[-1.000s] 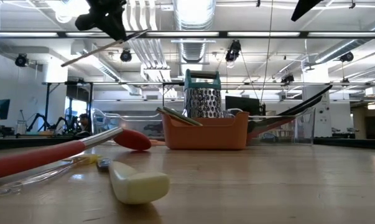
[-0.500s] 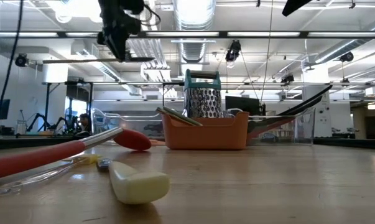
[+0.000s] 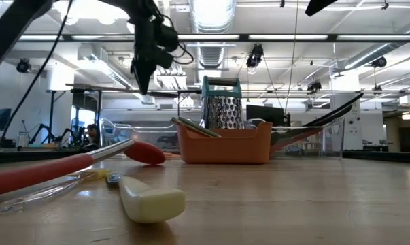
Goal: Pick & Place Kitchen Items
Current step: Put the gray spatula into the left transparent bin
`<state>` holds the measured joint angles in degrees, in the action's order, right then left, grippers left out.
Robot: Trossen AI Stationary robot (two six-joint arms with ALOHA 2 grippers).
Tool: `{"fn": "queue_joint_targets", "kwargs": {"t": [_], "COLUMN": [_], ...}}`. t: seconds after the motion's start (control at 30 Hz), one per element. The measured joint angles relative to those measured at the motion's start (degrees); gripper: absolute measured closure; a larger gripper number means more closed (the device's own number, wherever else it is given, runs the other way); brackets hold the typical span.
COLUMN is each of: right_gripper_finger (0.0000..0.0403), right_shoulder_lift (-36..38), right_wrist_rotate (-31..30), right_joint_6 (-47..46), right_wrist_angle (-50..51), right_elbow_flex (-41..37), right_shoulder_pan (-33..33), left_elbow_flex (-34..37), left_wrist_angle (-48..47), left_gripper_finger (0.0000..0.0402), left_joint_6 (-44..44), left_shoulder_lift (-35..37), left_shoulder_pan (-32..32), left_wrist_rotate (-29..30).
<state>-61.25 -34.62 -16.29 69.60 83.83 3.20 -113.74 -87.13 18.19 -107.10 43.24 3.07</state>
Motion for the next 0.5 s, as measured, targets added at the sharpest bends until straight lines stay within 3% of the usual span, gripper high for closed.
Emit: {"fn": "queue_joint_targets", "kwargs": {"t": [0.5], "right_gripper_finger": [0.0342], "right_shoulder_lift": [0.0], "right_wrist_rotate": [-1.3], "right_joint_6": [-0.2], "right_wrist_angle": [0.0], "right_elbow_flex": [-0.1], "right_shoulder_pan": [1.4], "left_elbow_flex": [-0.5], "left_wrist_angle": [-0.9], "left_gripper_finger": [0.0335], "left_joint_6": [7.4], "left_shoulder_lift": [-8.5], "left_shoulder_pan": [0.4], "left_wrist_rotate": [-0.4]}}
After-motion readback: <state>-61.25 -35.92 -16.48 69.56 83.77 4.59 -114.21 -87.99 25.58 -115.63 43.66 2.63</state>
